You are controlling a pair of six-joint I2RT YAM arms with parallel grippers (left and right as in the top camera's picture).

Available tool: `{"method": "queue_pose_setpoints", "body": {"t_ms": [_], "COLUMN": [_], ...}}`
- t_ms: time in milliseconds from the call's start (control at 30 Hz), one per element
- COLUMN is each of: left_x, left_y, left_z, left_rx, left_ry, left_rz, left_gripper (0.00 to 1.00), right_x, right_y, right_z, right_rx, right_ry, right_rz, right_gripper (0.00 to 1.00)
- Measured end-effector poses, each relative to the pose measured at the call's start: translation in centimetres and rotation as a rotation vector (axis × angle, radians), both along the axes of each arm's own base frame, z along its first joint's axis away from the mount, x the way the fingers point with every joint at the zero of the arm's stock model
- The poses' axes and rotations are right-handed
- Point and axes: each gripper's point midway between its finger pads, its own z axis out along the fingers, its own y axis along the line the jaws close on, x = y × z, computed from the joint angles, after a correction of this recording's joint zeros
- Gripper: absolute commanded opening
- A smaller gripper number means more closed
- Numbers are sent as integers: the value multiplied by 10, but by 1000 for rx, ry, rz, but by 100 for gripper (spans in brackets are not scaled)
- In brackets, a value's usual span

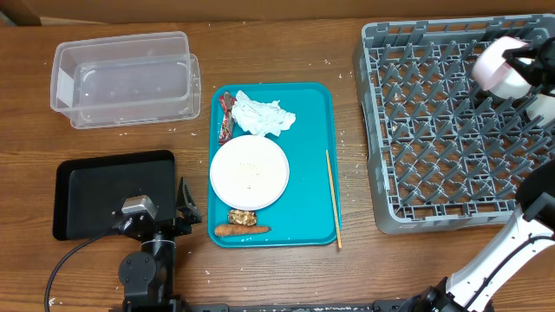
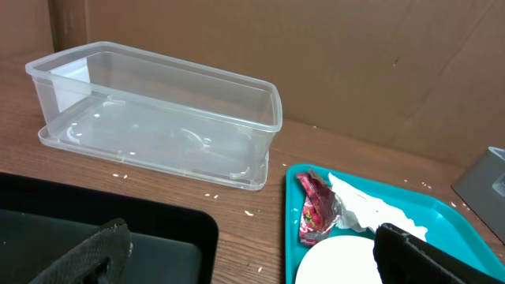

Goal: Sort waste into correct bins and load items into the dishwasher
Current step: 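Carry the bowl to the rack and set it beside the first bowl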

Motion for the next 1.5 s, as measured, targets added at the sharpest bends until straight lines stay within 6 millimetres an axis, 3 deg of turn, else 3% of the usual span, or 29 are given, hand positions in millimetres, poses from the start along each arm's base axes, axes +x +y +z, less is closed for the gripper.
{"method": "queue_pose_setpoints", "body": {"t_ms": [233, 533, 800, 933, 1500], "left_x": [0, 0, 0, 0, 0], "left_y": [0, 0, 0, 0, 0], "left_z": [0, 0, 0, 0, 0], "left_rx": [0, 0, 0, 0, 0], "left_ry": [0, 0, 0, 0, 0], "left_rz": [0, 0, 0, 0, 0], "left_gripper": [100, 100, 100, 100, 100], "right_x": [-1, -3, -5, -6, -29], "right_y": [14, 14, 16, 17, -7], "right_z": [-2, -13, -38, -40, -40], "right_rx": [53, 24, 49, 72, -91], "right_ry": [-8, 22, 54, 56, 314], "right_rz": [43, 45, 49, 49, -65], "right_gripper": [4, 4, 4, 4, 4]}}
